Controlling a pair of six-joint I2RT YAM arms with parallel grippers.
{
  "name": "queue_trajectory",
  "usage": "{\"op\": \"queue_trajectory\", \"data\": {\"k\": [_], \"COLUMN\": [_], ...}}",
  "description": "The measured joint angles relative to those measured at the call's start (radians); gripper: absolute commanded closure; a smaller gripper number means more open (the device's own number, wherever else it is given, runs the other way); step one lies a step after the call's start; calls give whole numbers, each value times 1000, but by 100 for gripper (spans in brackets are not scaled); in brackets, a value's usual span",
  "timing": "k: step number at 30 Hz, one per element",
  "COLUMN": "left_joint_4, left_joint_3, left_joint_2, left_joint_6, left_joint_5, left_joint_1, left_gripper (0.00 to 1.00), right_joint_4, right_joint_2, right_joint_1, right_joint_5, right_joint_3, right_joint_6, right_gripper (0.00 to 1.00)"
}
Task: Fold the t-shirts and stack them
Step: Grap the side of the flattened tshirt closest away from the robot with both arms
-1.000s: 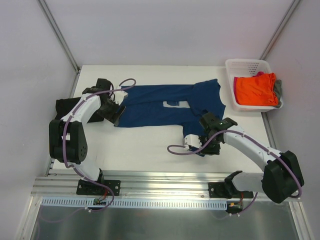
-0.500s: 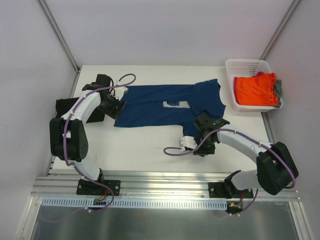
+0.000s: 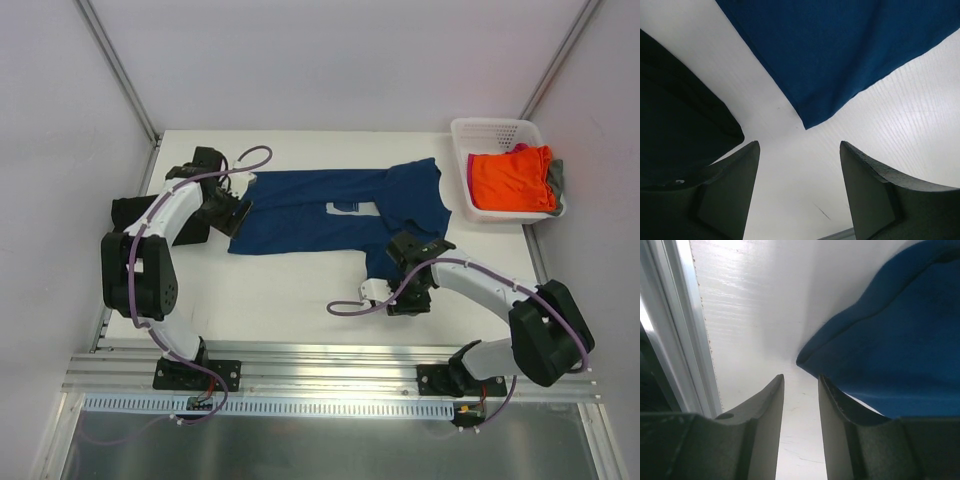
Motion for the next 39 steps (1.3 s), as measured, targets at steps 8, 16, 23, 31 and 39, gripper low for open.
{"op": "queue_trajectory", "data": {"k": [8, 16, 23, 31, 39], "left_joint_4": [0, -2, 7, 15, 31], "left_joint_3": [20, 21, -27, -213, -262], "left_joint_2": [12, 12, 0, -62, -72], "left_joint_6": [-13, -16, -15, 39, 118], "left_joint_5": [0, 0, -10, -22, -55], "left_joint_1": [0, 0, 3, 39, 40], "left_gripper": [34, 34, 36, 36, 36], "right_joint_4": [24, 43, 33, 5, -22], "right_joint_2": [100, 119, 101, 55, 77], "right_joint_1": [8, 7, -30, -70, -76], "right_joint_5": [5, 18, 50, 68, 82], "right_joint_3": [-13, 13, 175, 317, 334], "right_joint_6": [-1, 22, 92, 152, 182], "right_gripper": [74, 99, 99, 99, 99]}}
